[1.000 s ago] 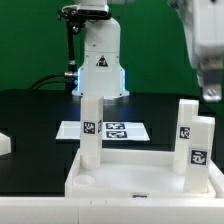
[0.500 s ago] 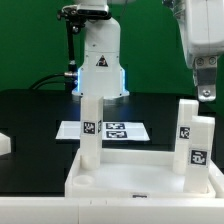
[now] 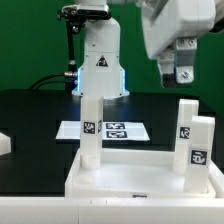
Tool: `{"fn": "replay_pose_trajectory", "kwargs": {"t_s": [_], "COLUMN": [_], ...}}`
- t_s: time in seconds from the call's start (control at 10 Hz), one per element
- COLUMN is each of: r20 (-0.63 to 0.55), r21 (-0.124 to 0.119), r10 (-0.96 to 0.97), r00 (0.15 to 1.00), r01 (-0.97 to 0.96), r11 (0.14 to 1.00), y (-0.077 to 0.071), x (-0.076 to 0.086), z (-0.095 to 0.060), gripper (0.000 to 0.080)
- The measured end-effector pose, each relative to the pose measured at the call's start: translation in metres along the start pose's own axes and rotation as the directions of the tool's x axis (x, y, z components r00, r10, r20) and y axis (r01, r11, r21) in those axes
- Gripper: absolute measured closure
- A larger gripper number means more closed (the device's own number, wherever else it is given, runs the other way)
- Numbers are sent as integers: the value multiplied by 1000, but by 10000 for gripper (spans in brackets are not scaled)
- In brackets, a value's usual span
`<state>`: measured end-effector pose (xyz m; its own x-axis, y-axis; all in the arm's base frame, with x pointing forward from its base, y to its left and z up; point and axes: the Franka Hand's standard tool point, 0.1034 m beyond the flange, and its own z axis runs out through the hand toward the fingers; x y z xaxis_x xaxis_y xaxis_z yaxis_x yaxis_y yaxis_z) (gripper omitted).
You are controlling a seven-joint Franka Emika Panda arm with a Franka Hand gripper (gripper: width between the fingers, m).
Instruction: Assemble desk
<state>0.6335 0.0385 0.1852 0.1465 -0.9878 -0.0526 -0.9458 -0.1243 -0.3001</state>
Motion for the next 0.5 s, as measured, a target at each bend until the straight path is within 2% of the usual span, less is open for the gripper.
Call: {"fn": "replay_pose_trajectory", "kwargs": {"t_s": [0.1, 0.5], "r20": [-1, -2], "r21": [3, -3], "r10": [-53, -326], "r00": [999, 945], "r01": [53, 326], "r11": [999, 945], "y": [1, 3], "x": [6, 6], "z": [-3, -1], "gripper": [150, 150]}}
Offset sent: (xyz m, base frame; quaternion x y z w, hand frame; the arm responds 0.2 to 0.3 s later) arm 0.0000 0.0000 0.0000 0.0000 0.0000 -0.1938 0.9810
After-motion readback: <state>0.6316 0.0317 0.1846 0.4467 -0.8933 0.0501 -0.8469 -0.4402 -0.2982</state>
